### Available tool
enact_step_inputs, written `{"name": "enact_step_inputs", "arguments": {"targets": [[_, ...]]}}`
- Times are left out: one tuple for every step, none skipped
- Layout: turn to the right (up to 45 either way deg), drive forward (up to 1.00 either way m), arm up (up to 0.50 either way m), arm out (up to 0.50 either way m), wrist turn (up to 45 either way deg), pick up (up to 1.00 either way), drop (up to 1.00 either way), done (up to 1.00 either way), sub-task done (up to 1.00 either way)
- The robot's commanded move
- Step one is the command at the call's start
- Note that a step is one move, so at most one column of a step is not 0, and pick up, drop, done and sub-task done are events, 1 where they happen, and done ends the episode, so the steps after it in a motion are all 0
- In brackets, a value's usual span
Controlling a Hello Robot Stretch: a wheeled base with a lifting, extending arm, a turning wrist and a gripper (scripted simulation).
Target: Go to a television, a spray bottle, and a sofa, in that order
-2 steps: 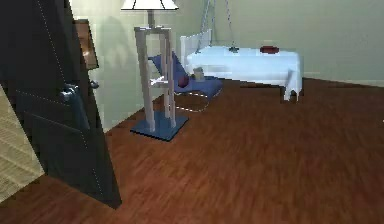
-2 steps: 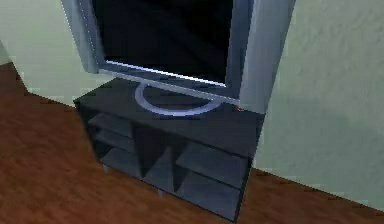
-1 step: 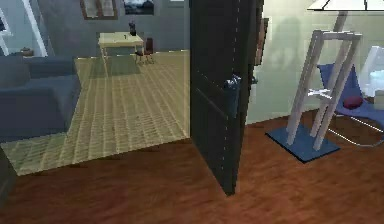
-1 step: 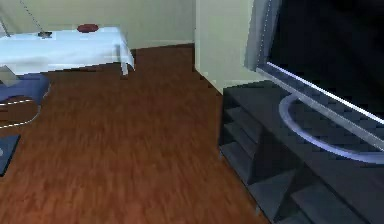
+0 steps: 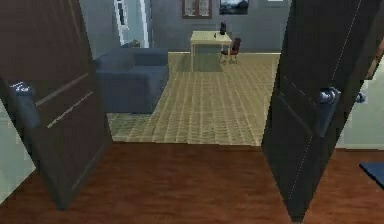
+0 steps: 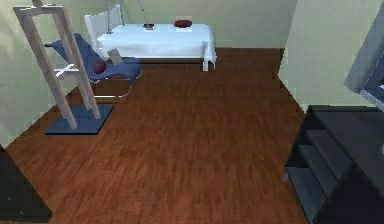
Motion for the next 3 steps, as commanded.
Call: {"name": "enact_step_inputs", "arguments": {"targets": [[0.0,1.00,0.00,0.00,0.0,0.00,0.00,0.00,0.00],[0.0,1.00,0.00,0.00,0.0,0.00,0.00,0.00,0.00],[0.0,1.00,0.00,0.00,0.0,0.00,0.00,0.00,0.00]]}}
